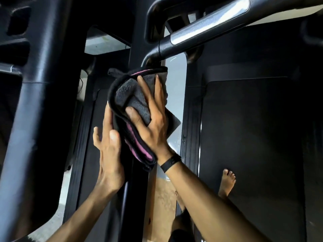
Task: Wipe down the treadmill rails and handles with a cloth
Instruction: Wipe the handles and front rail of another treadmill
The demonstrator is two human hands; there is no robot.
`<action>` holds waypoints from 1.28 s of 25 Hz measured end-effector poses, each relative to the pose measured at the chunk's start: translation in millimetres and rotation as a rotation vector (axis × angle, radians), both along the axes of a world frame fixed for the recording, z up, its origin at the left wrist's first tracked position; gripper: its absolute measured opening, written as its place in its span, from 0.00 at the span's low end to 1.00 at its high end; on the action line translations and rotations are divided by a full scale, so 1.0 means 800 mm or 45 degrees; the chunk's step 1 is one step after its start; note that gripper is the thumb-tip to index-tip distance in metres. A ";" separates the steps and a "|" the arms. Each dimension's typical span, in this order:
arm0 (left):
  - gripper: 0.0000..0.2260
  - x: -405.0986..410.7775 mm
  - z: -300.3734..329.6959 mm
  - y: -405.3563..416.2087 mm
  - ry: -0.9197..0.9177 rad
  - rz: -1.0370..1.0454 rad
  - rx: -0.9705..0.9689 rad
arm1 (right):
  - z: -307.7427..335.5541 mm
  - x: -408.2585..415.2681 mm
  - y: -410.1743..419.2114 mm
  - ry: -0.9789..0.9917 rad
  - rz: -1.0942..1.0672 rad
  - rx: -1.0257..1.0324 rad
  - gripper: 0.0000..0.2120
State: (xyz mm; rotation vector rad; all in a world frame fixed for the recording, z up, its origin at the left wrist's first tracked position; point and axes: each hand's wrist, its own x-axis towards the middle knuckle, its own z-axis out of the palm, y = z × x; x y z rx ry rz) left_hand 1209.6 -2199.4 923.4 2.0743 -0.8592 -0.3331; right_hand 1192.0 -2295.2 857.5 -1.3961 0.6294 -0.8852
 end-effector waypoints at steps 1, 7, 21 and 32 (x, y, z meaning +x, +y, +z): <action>0.30 0.003 0.000 0.002 0.004 -0.005 0.014 | -0.005 0.005 -0.008 -0.039 -0.002 0.011 0.31; 0.27 -0.001 0.004 0.001 -0.161 -0.047 0.332 | -0.017 0.017 -0.026 -0.056 0.017 0.049 0.31; 0.22 0.043 0.003 -0.068 -0.207 0.179 0.056 | -0.043 0.054 -0.066 -0.043 0.140 0.743 0.40; 0.24 0.049 -0.002 -0.064 -0.189 0.074 0.104 | -0.052 0.039 -0.032 -0.066 0.048 0.795 0.44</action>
